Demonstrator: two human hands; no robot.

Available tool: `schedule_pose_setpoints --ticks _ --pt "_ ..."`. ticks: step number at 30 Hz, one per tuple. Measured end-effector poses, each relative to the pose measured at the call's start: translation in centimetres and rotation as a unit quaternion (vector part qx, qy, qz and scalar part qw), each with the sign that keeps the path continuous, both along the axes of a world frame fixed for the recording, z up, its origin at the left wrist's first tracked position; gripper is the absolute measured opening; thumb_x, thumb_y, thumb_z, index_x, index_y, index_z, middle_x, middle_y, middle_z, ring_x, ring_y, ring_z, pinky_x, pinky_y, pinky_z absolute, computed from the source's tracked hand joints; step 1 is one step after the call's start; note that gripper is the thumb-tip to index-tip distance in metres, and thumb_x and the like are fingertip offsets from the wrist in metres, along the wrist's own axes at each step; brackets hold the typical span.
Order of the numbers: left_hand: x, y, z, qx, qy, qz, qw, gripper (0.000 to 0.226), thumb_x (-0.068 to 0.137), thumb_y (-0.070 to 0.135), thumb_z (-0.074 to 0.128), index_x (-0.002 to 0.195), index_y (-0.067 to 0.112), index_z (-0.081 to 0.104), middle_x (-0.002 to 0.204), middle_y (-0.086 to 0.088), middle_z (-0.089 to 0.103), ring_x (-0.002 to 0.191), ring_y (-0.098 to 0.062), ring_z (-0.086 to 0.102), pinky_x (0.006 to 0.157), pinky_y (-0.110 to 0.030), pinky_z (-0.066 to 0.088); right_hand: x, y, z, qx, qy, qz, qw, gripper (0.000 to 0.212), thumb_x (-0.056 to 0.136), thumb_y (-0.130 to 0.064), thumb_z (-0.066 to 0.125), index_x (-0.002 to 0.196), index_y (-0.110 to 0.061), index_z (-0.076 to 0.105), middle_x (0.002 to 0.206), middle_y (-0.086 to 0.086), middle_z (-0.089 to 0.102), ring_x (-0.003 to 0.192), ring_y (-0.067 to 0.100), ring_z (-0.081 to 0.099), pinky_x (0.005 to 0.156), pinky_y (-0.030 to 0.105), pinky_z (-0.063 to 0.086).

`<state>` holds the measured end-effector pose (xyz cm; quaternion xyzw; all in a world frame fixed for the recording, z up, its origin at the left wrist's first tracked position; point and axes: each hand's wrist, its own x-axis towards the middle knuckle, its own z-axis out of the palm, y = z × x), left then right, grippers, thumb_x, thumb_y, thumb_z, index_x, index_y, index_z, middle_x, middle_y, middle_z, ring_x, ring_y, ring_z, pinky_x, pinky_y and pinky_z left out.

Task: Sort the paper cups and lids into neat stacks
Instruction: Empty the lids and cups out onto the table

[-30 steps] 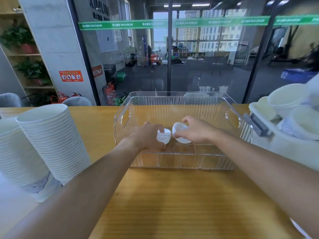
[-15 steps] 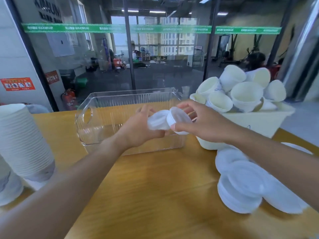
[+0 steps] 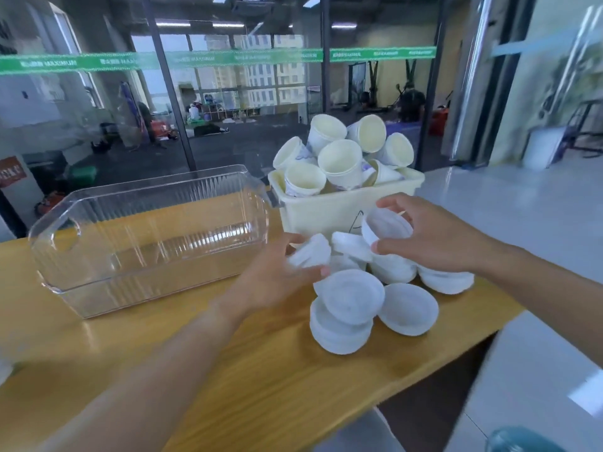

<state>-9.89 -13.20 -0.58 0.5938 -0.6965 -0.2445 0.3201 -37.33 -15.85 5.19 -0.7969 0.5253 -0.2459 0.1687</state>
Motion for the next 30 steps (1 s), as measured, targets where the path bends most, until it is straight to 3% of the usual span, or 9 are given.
schedule_pose_setpoints --ticks 3,6,11,16,18,20,22,25,30 --pt "-1.6 -0.3 -1.2 -0.017 0.022 0.000 1.000 0.065 0.087 0.055 0.075 0.140 0.029 0.049 0.126 0.020 0.057 0.112 0.005 0.056 0.083 -0.010 0.044 -2.1 -1.0 -1.2 0.003 -0.014 -0.017 1.000 0.072 0.085 -0.040 0.079 0.147 -0.034 0.044 0.152 -0.010 0.045 0.138 0.011 0.044 0.103 0.026 0.037" --pt "-2.5 -0.4 -1.9 -0.045 0.044 0.016 0.998 0.068 0.088 0.060 0.068 0.146 0.030 0.047 0.136 0.016 0.054 0.124 -0.002 0.052 0.097 -0.019 0.042 -3.4 -1.7 -2.2 0.012 -0.026 -0.019 0.999 0.071 0.087 -0.036 0.078 0.149 -0.032 0.044 0.153 -0.011 0.042 0.142 0.012 0.040 0.104 0.025 0.033" --pt "-2.3 -0.2 -2.7 -0.083 0.034 0.049 0.995 0.060 0.092 0.063 0.056 0.146 0.038 0.048 0.142 0.016 0.046 0.129 0.000 0.044 0.105 -0.022 0.033 -4.2 -2.2 -3.3 0.013 -0.036 -0.008 0.999 0.069 0.088 -0.040 0.077 0.149 -0.036 0.045 0.153 -0.018 0.039 0.138 0.007 0.040 0.102 0.026 0.035" --pt "-1.5 0.0 -3.1 -0.108 0.009 0.062 0.992 0.044 0.095 0.055 0.062 0.135 0.041 0.051 0.131 0.020 0.053 0.120 0.011 0.048 0.091 -0.009 0.038 -4.2 -2.5 -3.9 0.013 -0.042 0.007 0.999 0.057 0.091 -0.036 0.075 0.143 -0.036 0.051 0.151 -0.020 0.039 0.136 0.003 0.039 0.105 0.025 0.034" --pt "-1.2 0.2 -3.4 -0.102 0.008 0.058 0.993 0.042 0.096 0.055 0.062 0.134 0.039 0.053 0.130 0.021 0.055 0.120 0.009 0.050 0.094 -0.014 0.043 -4.1 -2.5 -4.0 0.014 -0.040 0.007 0.999 0.052 0.092 -0.036 0.074 0.139 -0.036 0.054 0.146 -0.020 0.043 0.137 0.005 0.040 0.108 0.027 0.035" --pt "-0.9 0.4 -3.6 -0.088 0.006 0.054 0.995 0.046 0.095 0.059 0.060 0.135 0.037 0.055 0.126 0.022 0.056 0.118 0.002 0.055 0.101 -0.029 0.049 -4.1 -2.4 -3.9 0.008 -0.045 0.006 0.999 0.047 0.092 -0.037 0.074 0.135 -0.037 0.057 0.143 -0.019 0.046 0.135 0.006 0.042 0.110 0.030 0.037" --pt "-0.7 0.6 -3.7 -0.083 -0.001 0.051 0.995 0.050 0.093 0.064 0.058 0.134 0.036 0.056 0.122 0.025 0.057 0.116 0.000 0.058 0.102 -0.036 0.051 -3.8 -2.1 -3.8 -0.009 -0.061 0.005 0.998 0.040 0.094 -0.036 0.073 0.131 -0.038 0.058 0.139 -0.021 0.050 0.129 0.004 0.044 0.103 0.027 0.038" --pt "-0.5 0.8 -3.5 -0.094 0.000 0.051 0.994 0.044 0.093 0.063 0.060 0.129 0.038 0.058 0.121 0.024 0.060 0.114 -0.004 0.061 0.100 -0.039 0.052 -3.4 -1.9 -3.4 -0.048 -0.095 0.002 0.994 0.031 0.095 -0.032 0.072 0.123 -0.039 0.062 0.124 -0.029 0.054 0.120 0.001 0.048 0.088 0.012 0.036" --pt "-0.3 0.9 -1.4 -0.151 -0.008 0.067 0.986 0.022 0.096 0.049 0.061 0.118 0.048 0.059 0.121 0.030 0.060 0.115 0.003 0.057 0.100 -0.034 0.052 -1.9 -2.0 -2.2 -0.113 -0.150 0.015 0.982 0.025 0.095 -0.024 0.072 0.115 -0.039 0.066 0.116 -0.034 0.056 0.112 -0.015 0.050 0.083 0.001 0.036"
